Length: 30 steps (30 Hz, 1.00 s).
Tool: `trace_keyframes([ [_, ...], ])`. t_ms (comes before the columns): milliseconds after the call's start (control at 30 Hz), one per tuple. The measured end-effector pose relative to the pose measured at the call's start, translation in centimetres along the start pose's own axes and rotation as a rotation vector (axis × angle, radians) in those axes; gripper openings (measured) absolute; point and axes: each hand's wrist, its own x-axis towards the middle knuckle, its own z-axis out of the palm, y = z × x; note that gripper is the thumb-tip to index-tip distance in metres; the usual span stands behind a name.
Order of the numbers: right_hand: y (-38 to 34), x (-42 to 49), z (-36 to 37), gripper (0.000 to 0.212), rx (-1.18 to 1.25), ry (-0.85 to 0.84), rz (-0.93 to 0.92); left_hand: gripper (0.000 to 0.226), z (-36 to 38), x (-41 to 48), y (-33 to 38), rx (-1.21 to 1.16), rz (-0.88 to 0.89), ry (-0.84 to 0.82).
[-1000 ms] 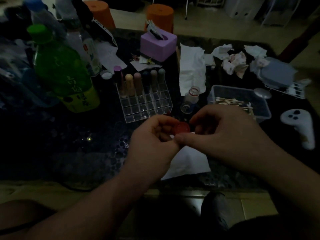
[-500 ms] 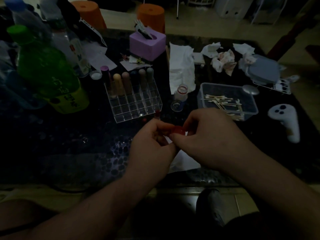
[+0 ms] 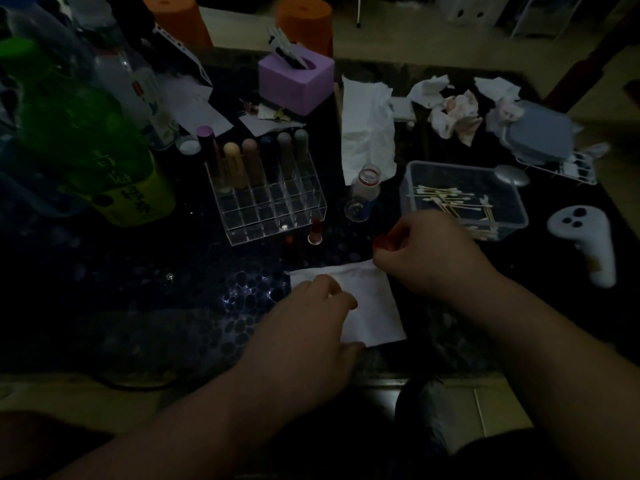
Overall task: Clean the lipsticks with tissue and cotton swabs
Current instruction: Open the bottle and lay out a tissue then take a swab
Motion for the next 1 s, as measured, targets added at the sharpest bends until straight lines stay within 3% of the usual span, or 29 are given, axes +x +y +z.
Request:
trace_keyframes([
  [100, 0.8, 0.8, 1.3, 0.023, 0.029, 0.013, 0.010, 0.052, 0.4, -0.6, -0.1, 0.191, 0.071, 0.021],
  [233, 1.3, 1.5, 2.5, 0.027, 0.032, 0.019, 0.010, 0.080, 0.8, -0.8, 0.1, 0.341, 0.038, -0.046],
  [367, 1.4, 1.9, 3.3, 0.028, -0.004, 0.013, 0.022, 0.084, 0.9, -1.1, -0.4, 0.374, 0.001, -0.132],
  [467, 1.2, 1.9, 3.4, 0.027, -0.029, 0.012, 0.026, 0.089, 1.2, -1.1, -0.4, 0.433, -0.011, -0.305],
  [700, 0.3, 0.5, 1.7, 0.031, -0.042, -0.011, -0.041, 0.110, 1.2, -0.5, 0.1, 0.491, -0.003, -0.399],
  [833, 1.4, 1.1, -3.4, 0.021, -0.008, 0.191, -0.043, 0.106, 0.8, -0.5, 0.0, 0.450, -0.012, -0.367],
  [1000, 7.6, 4.2, -7.2, 0.020, 0.034, 0.326, 0.122, 0.101, 0.6, -0.4, 0.0, 0.400, -0.072, -0.220],
])
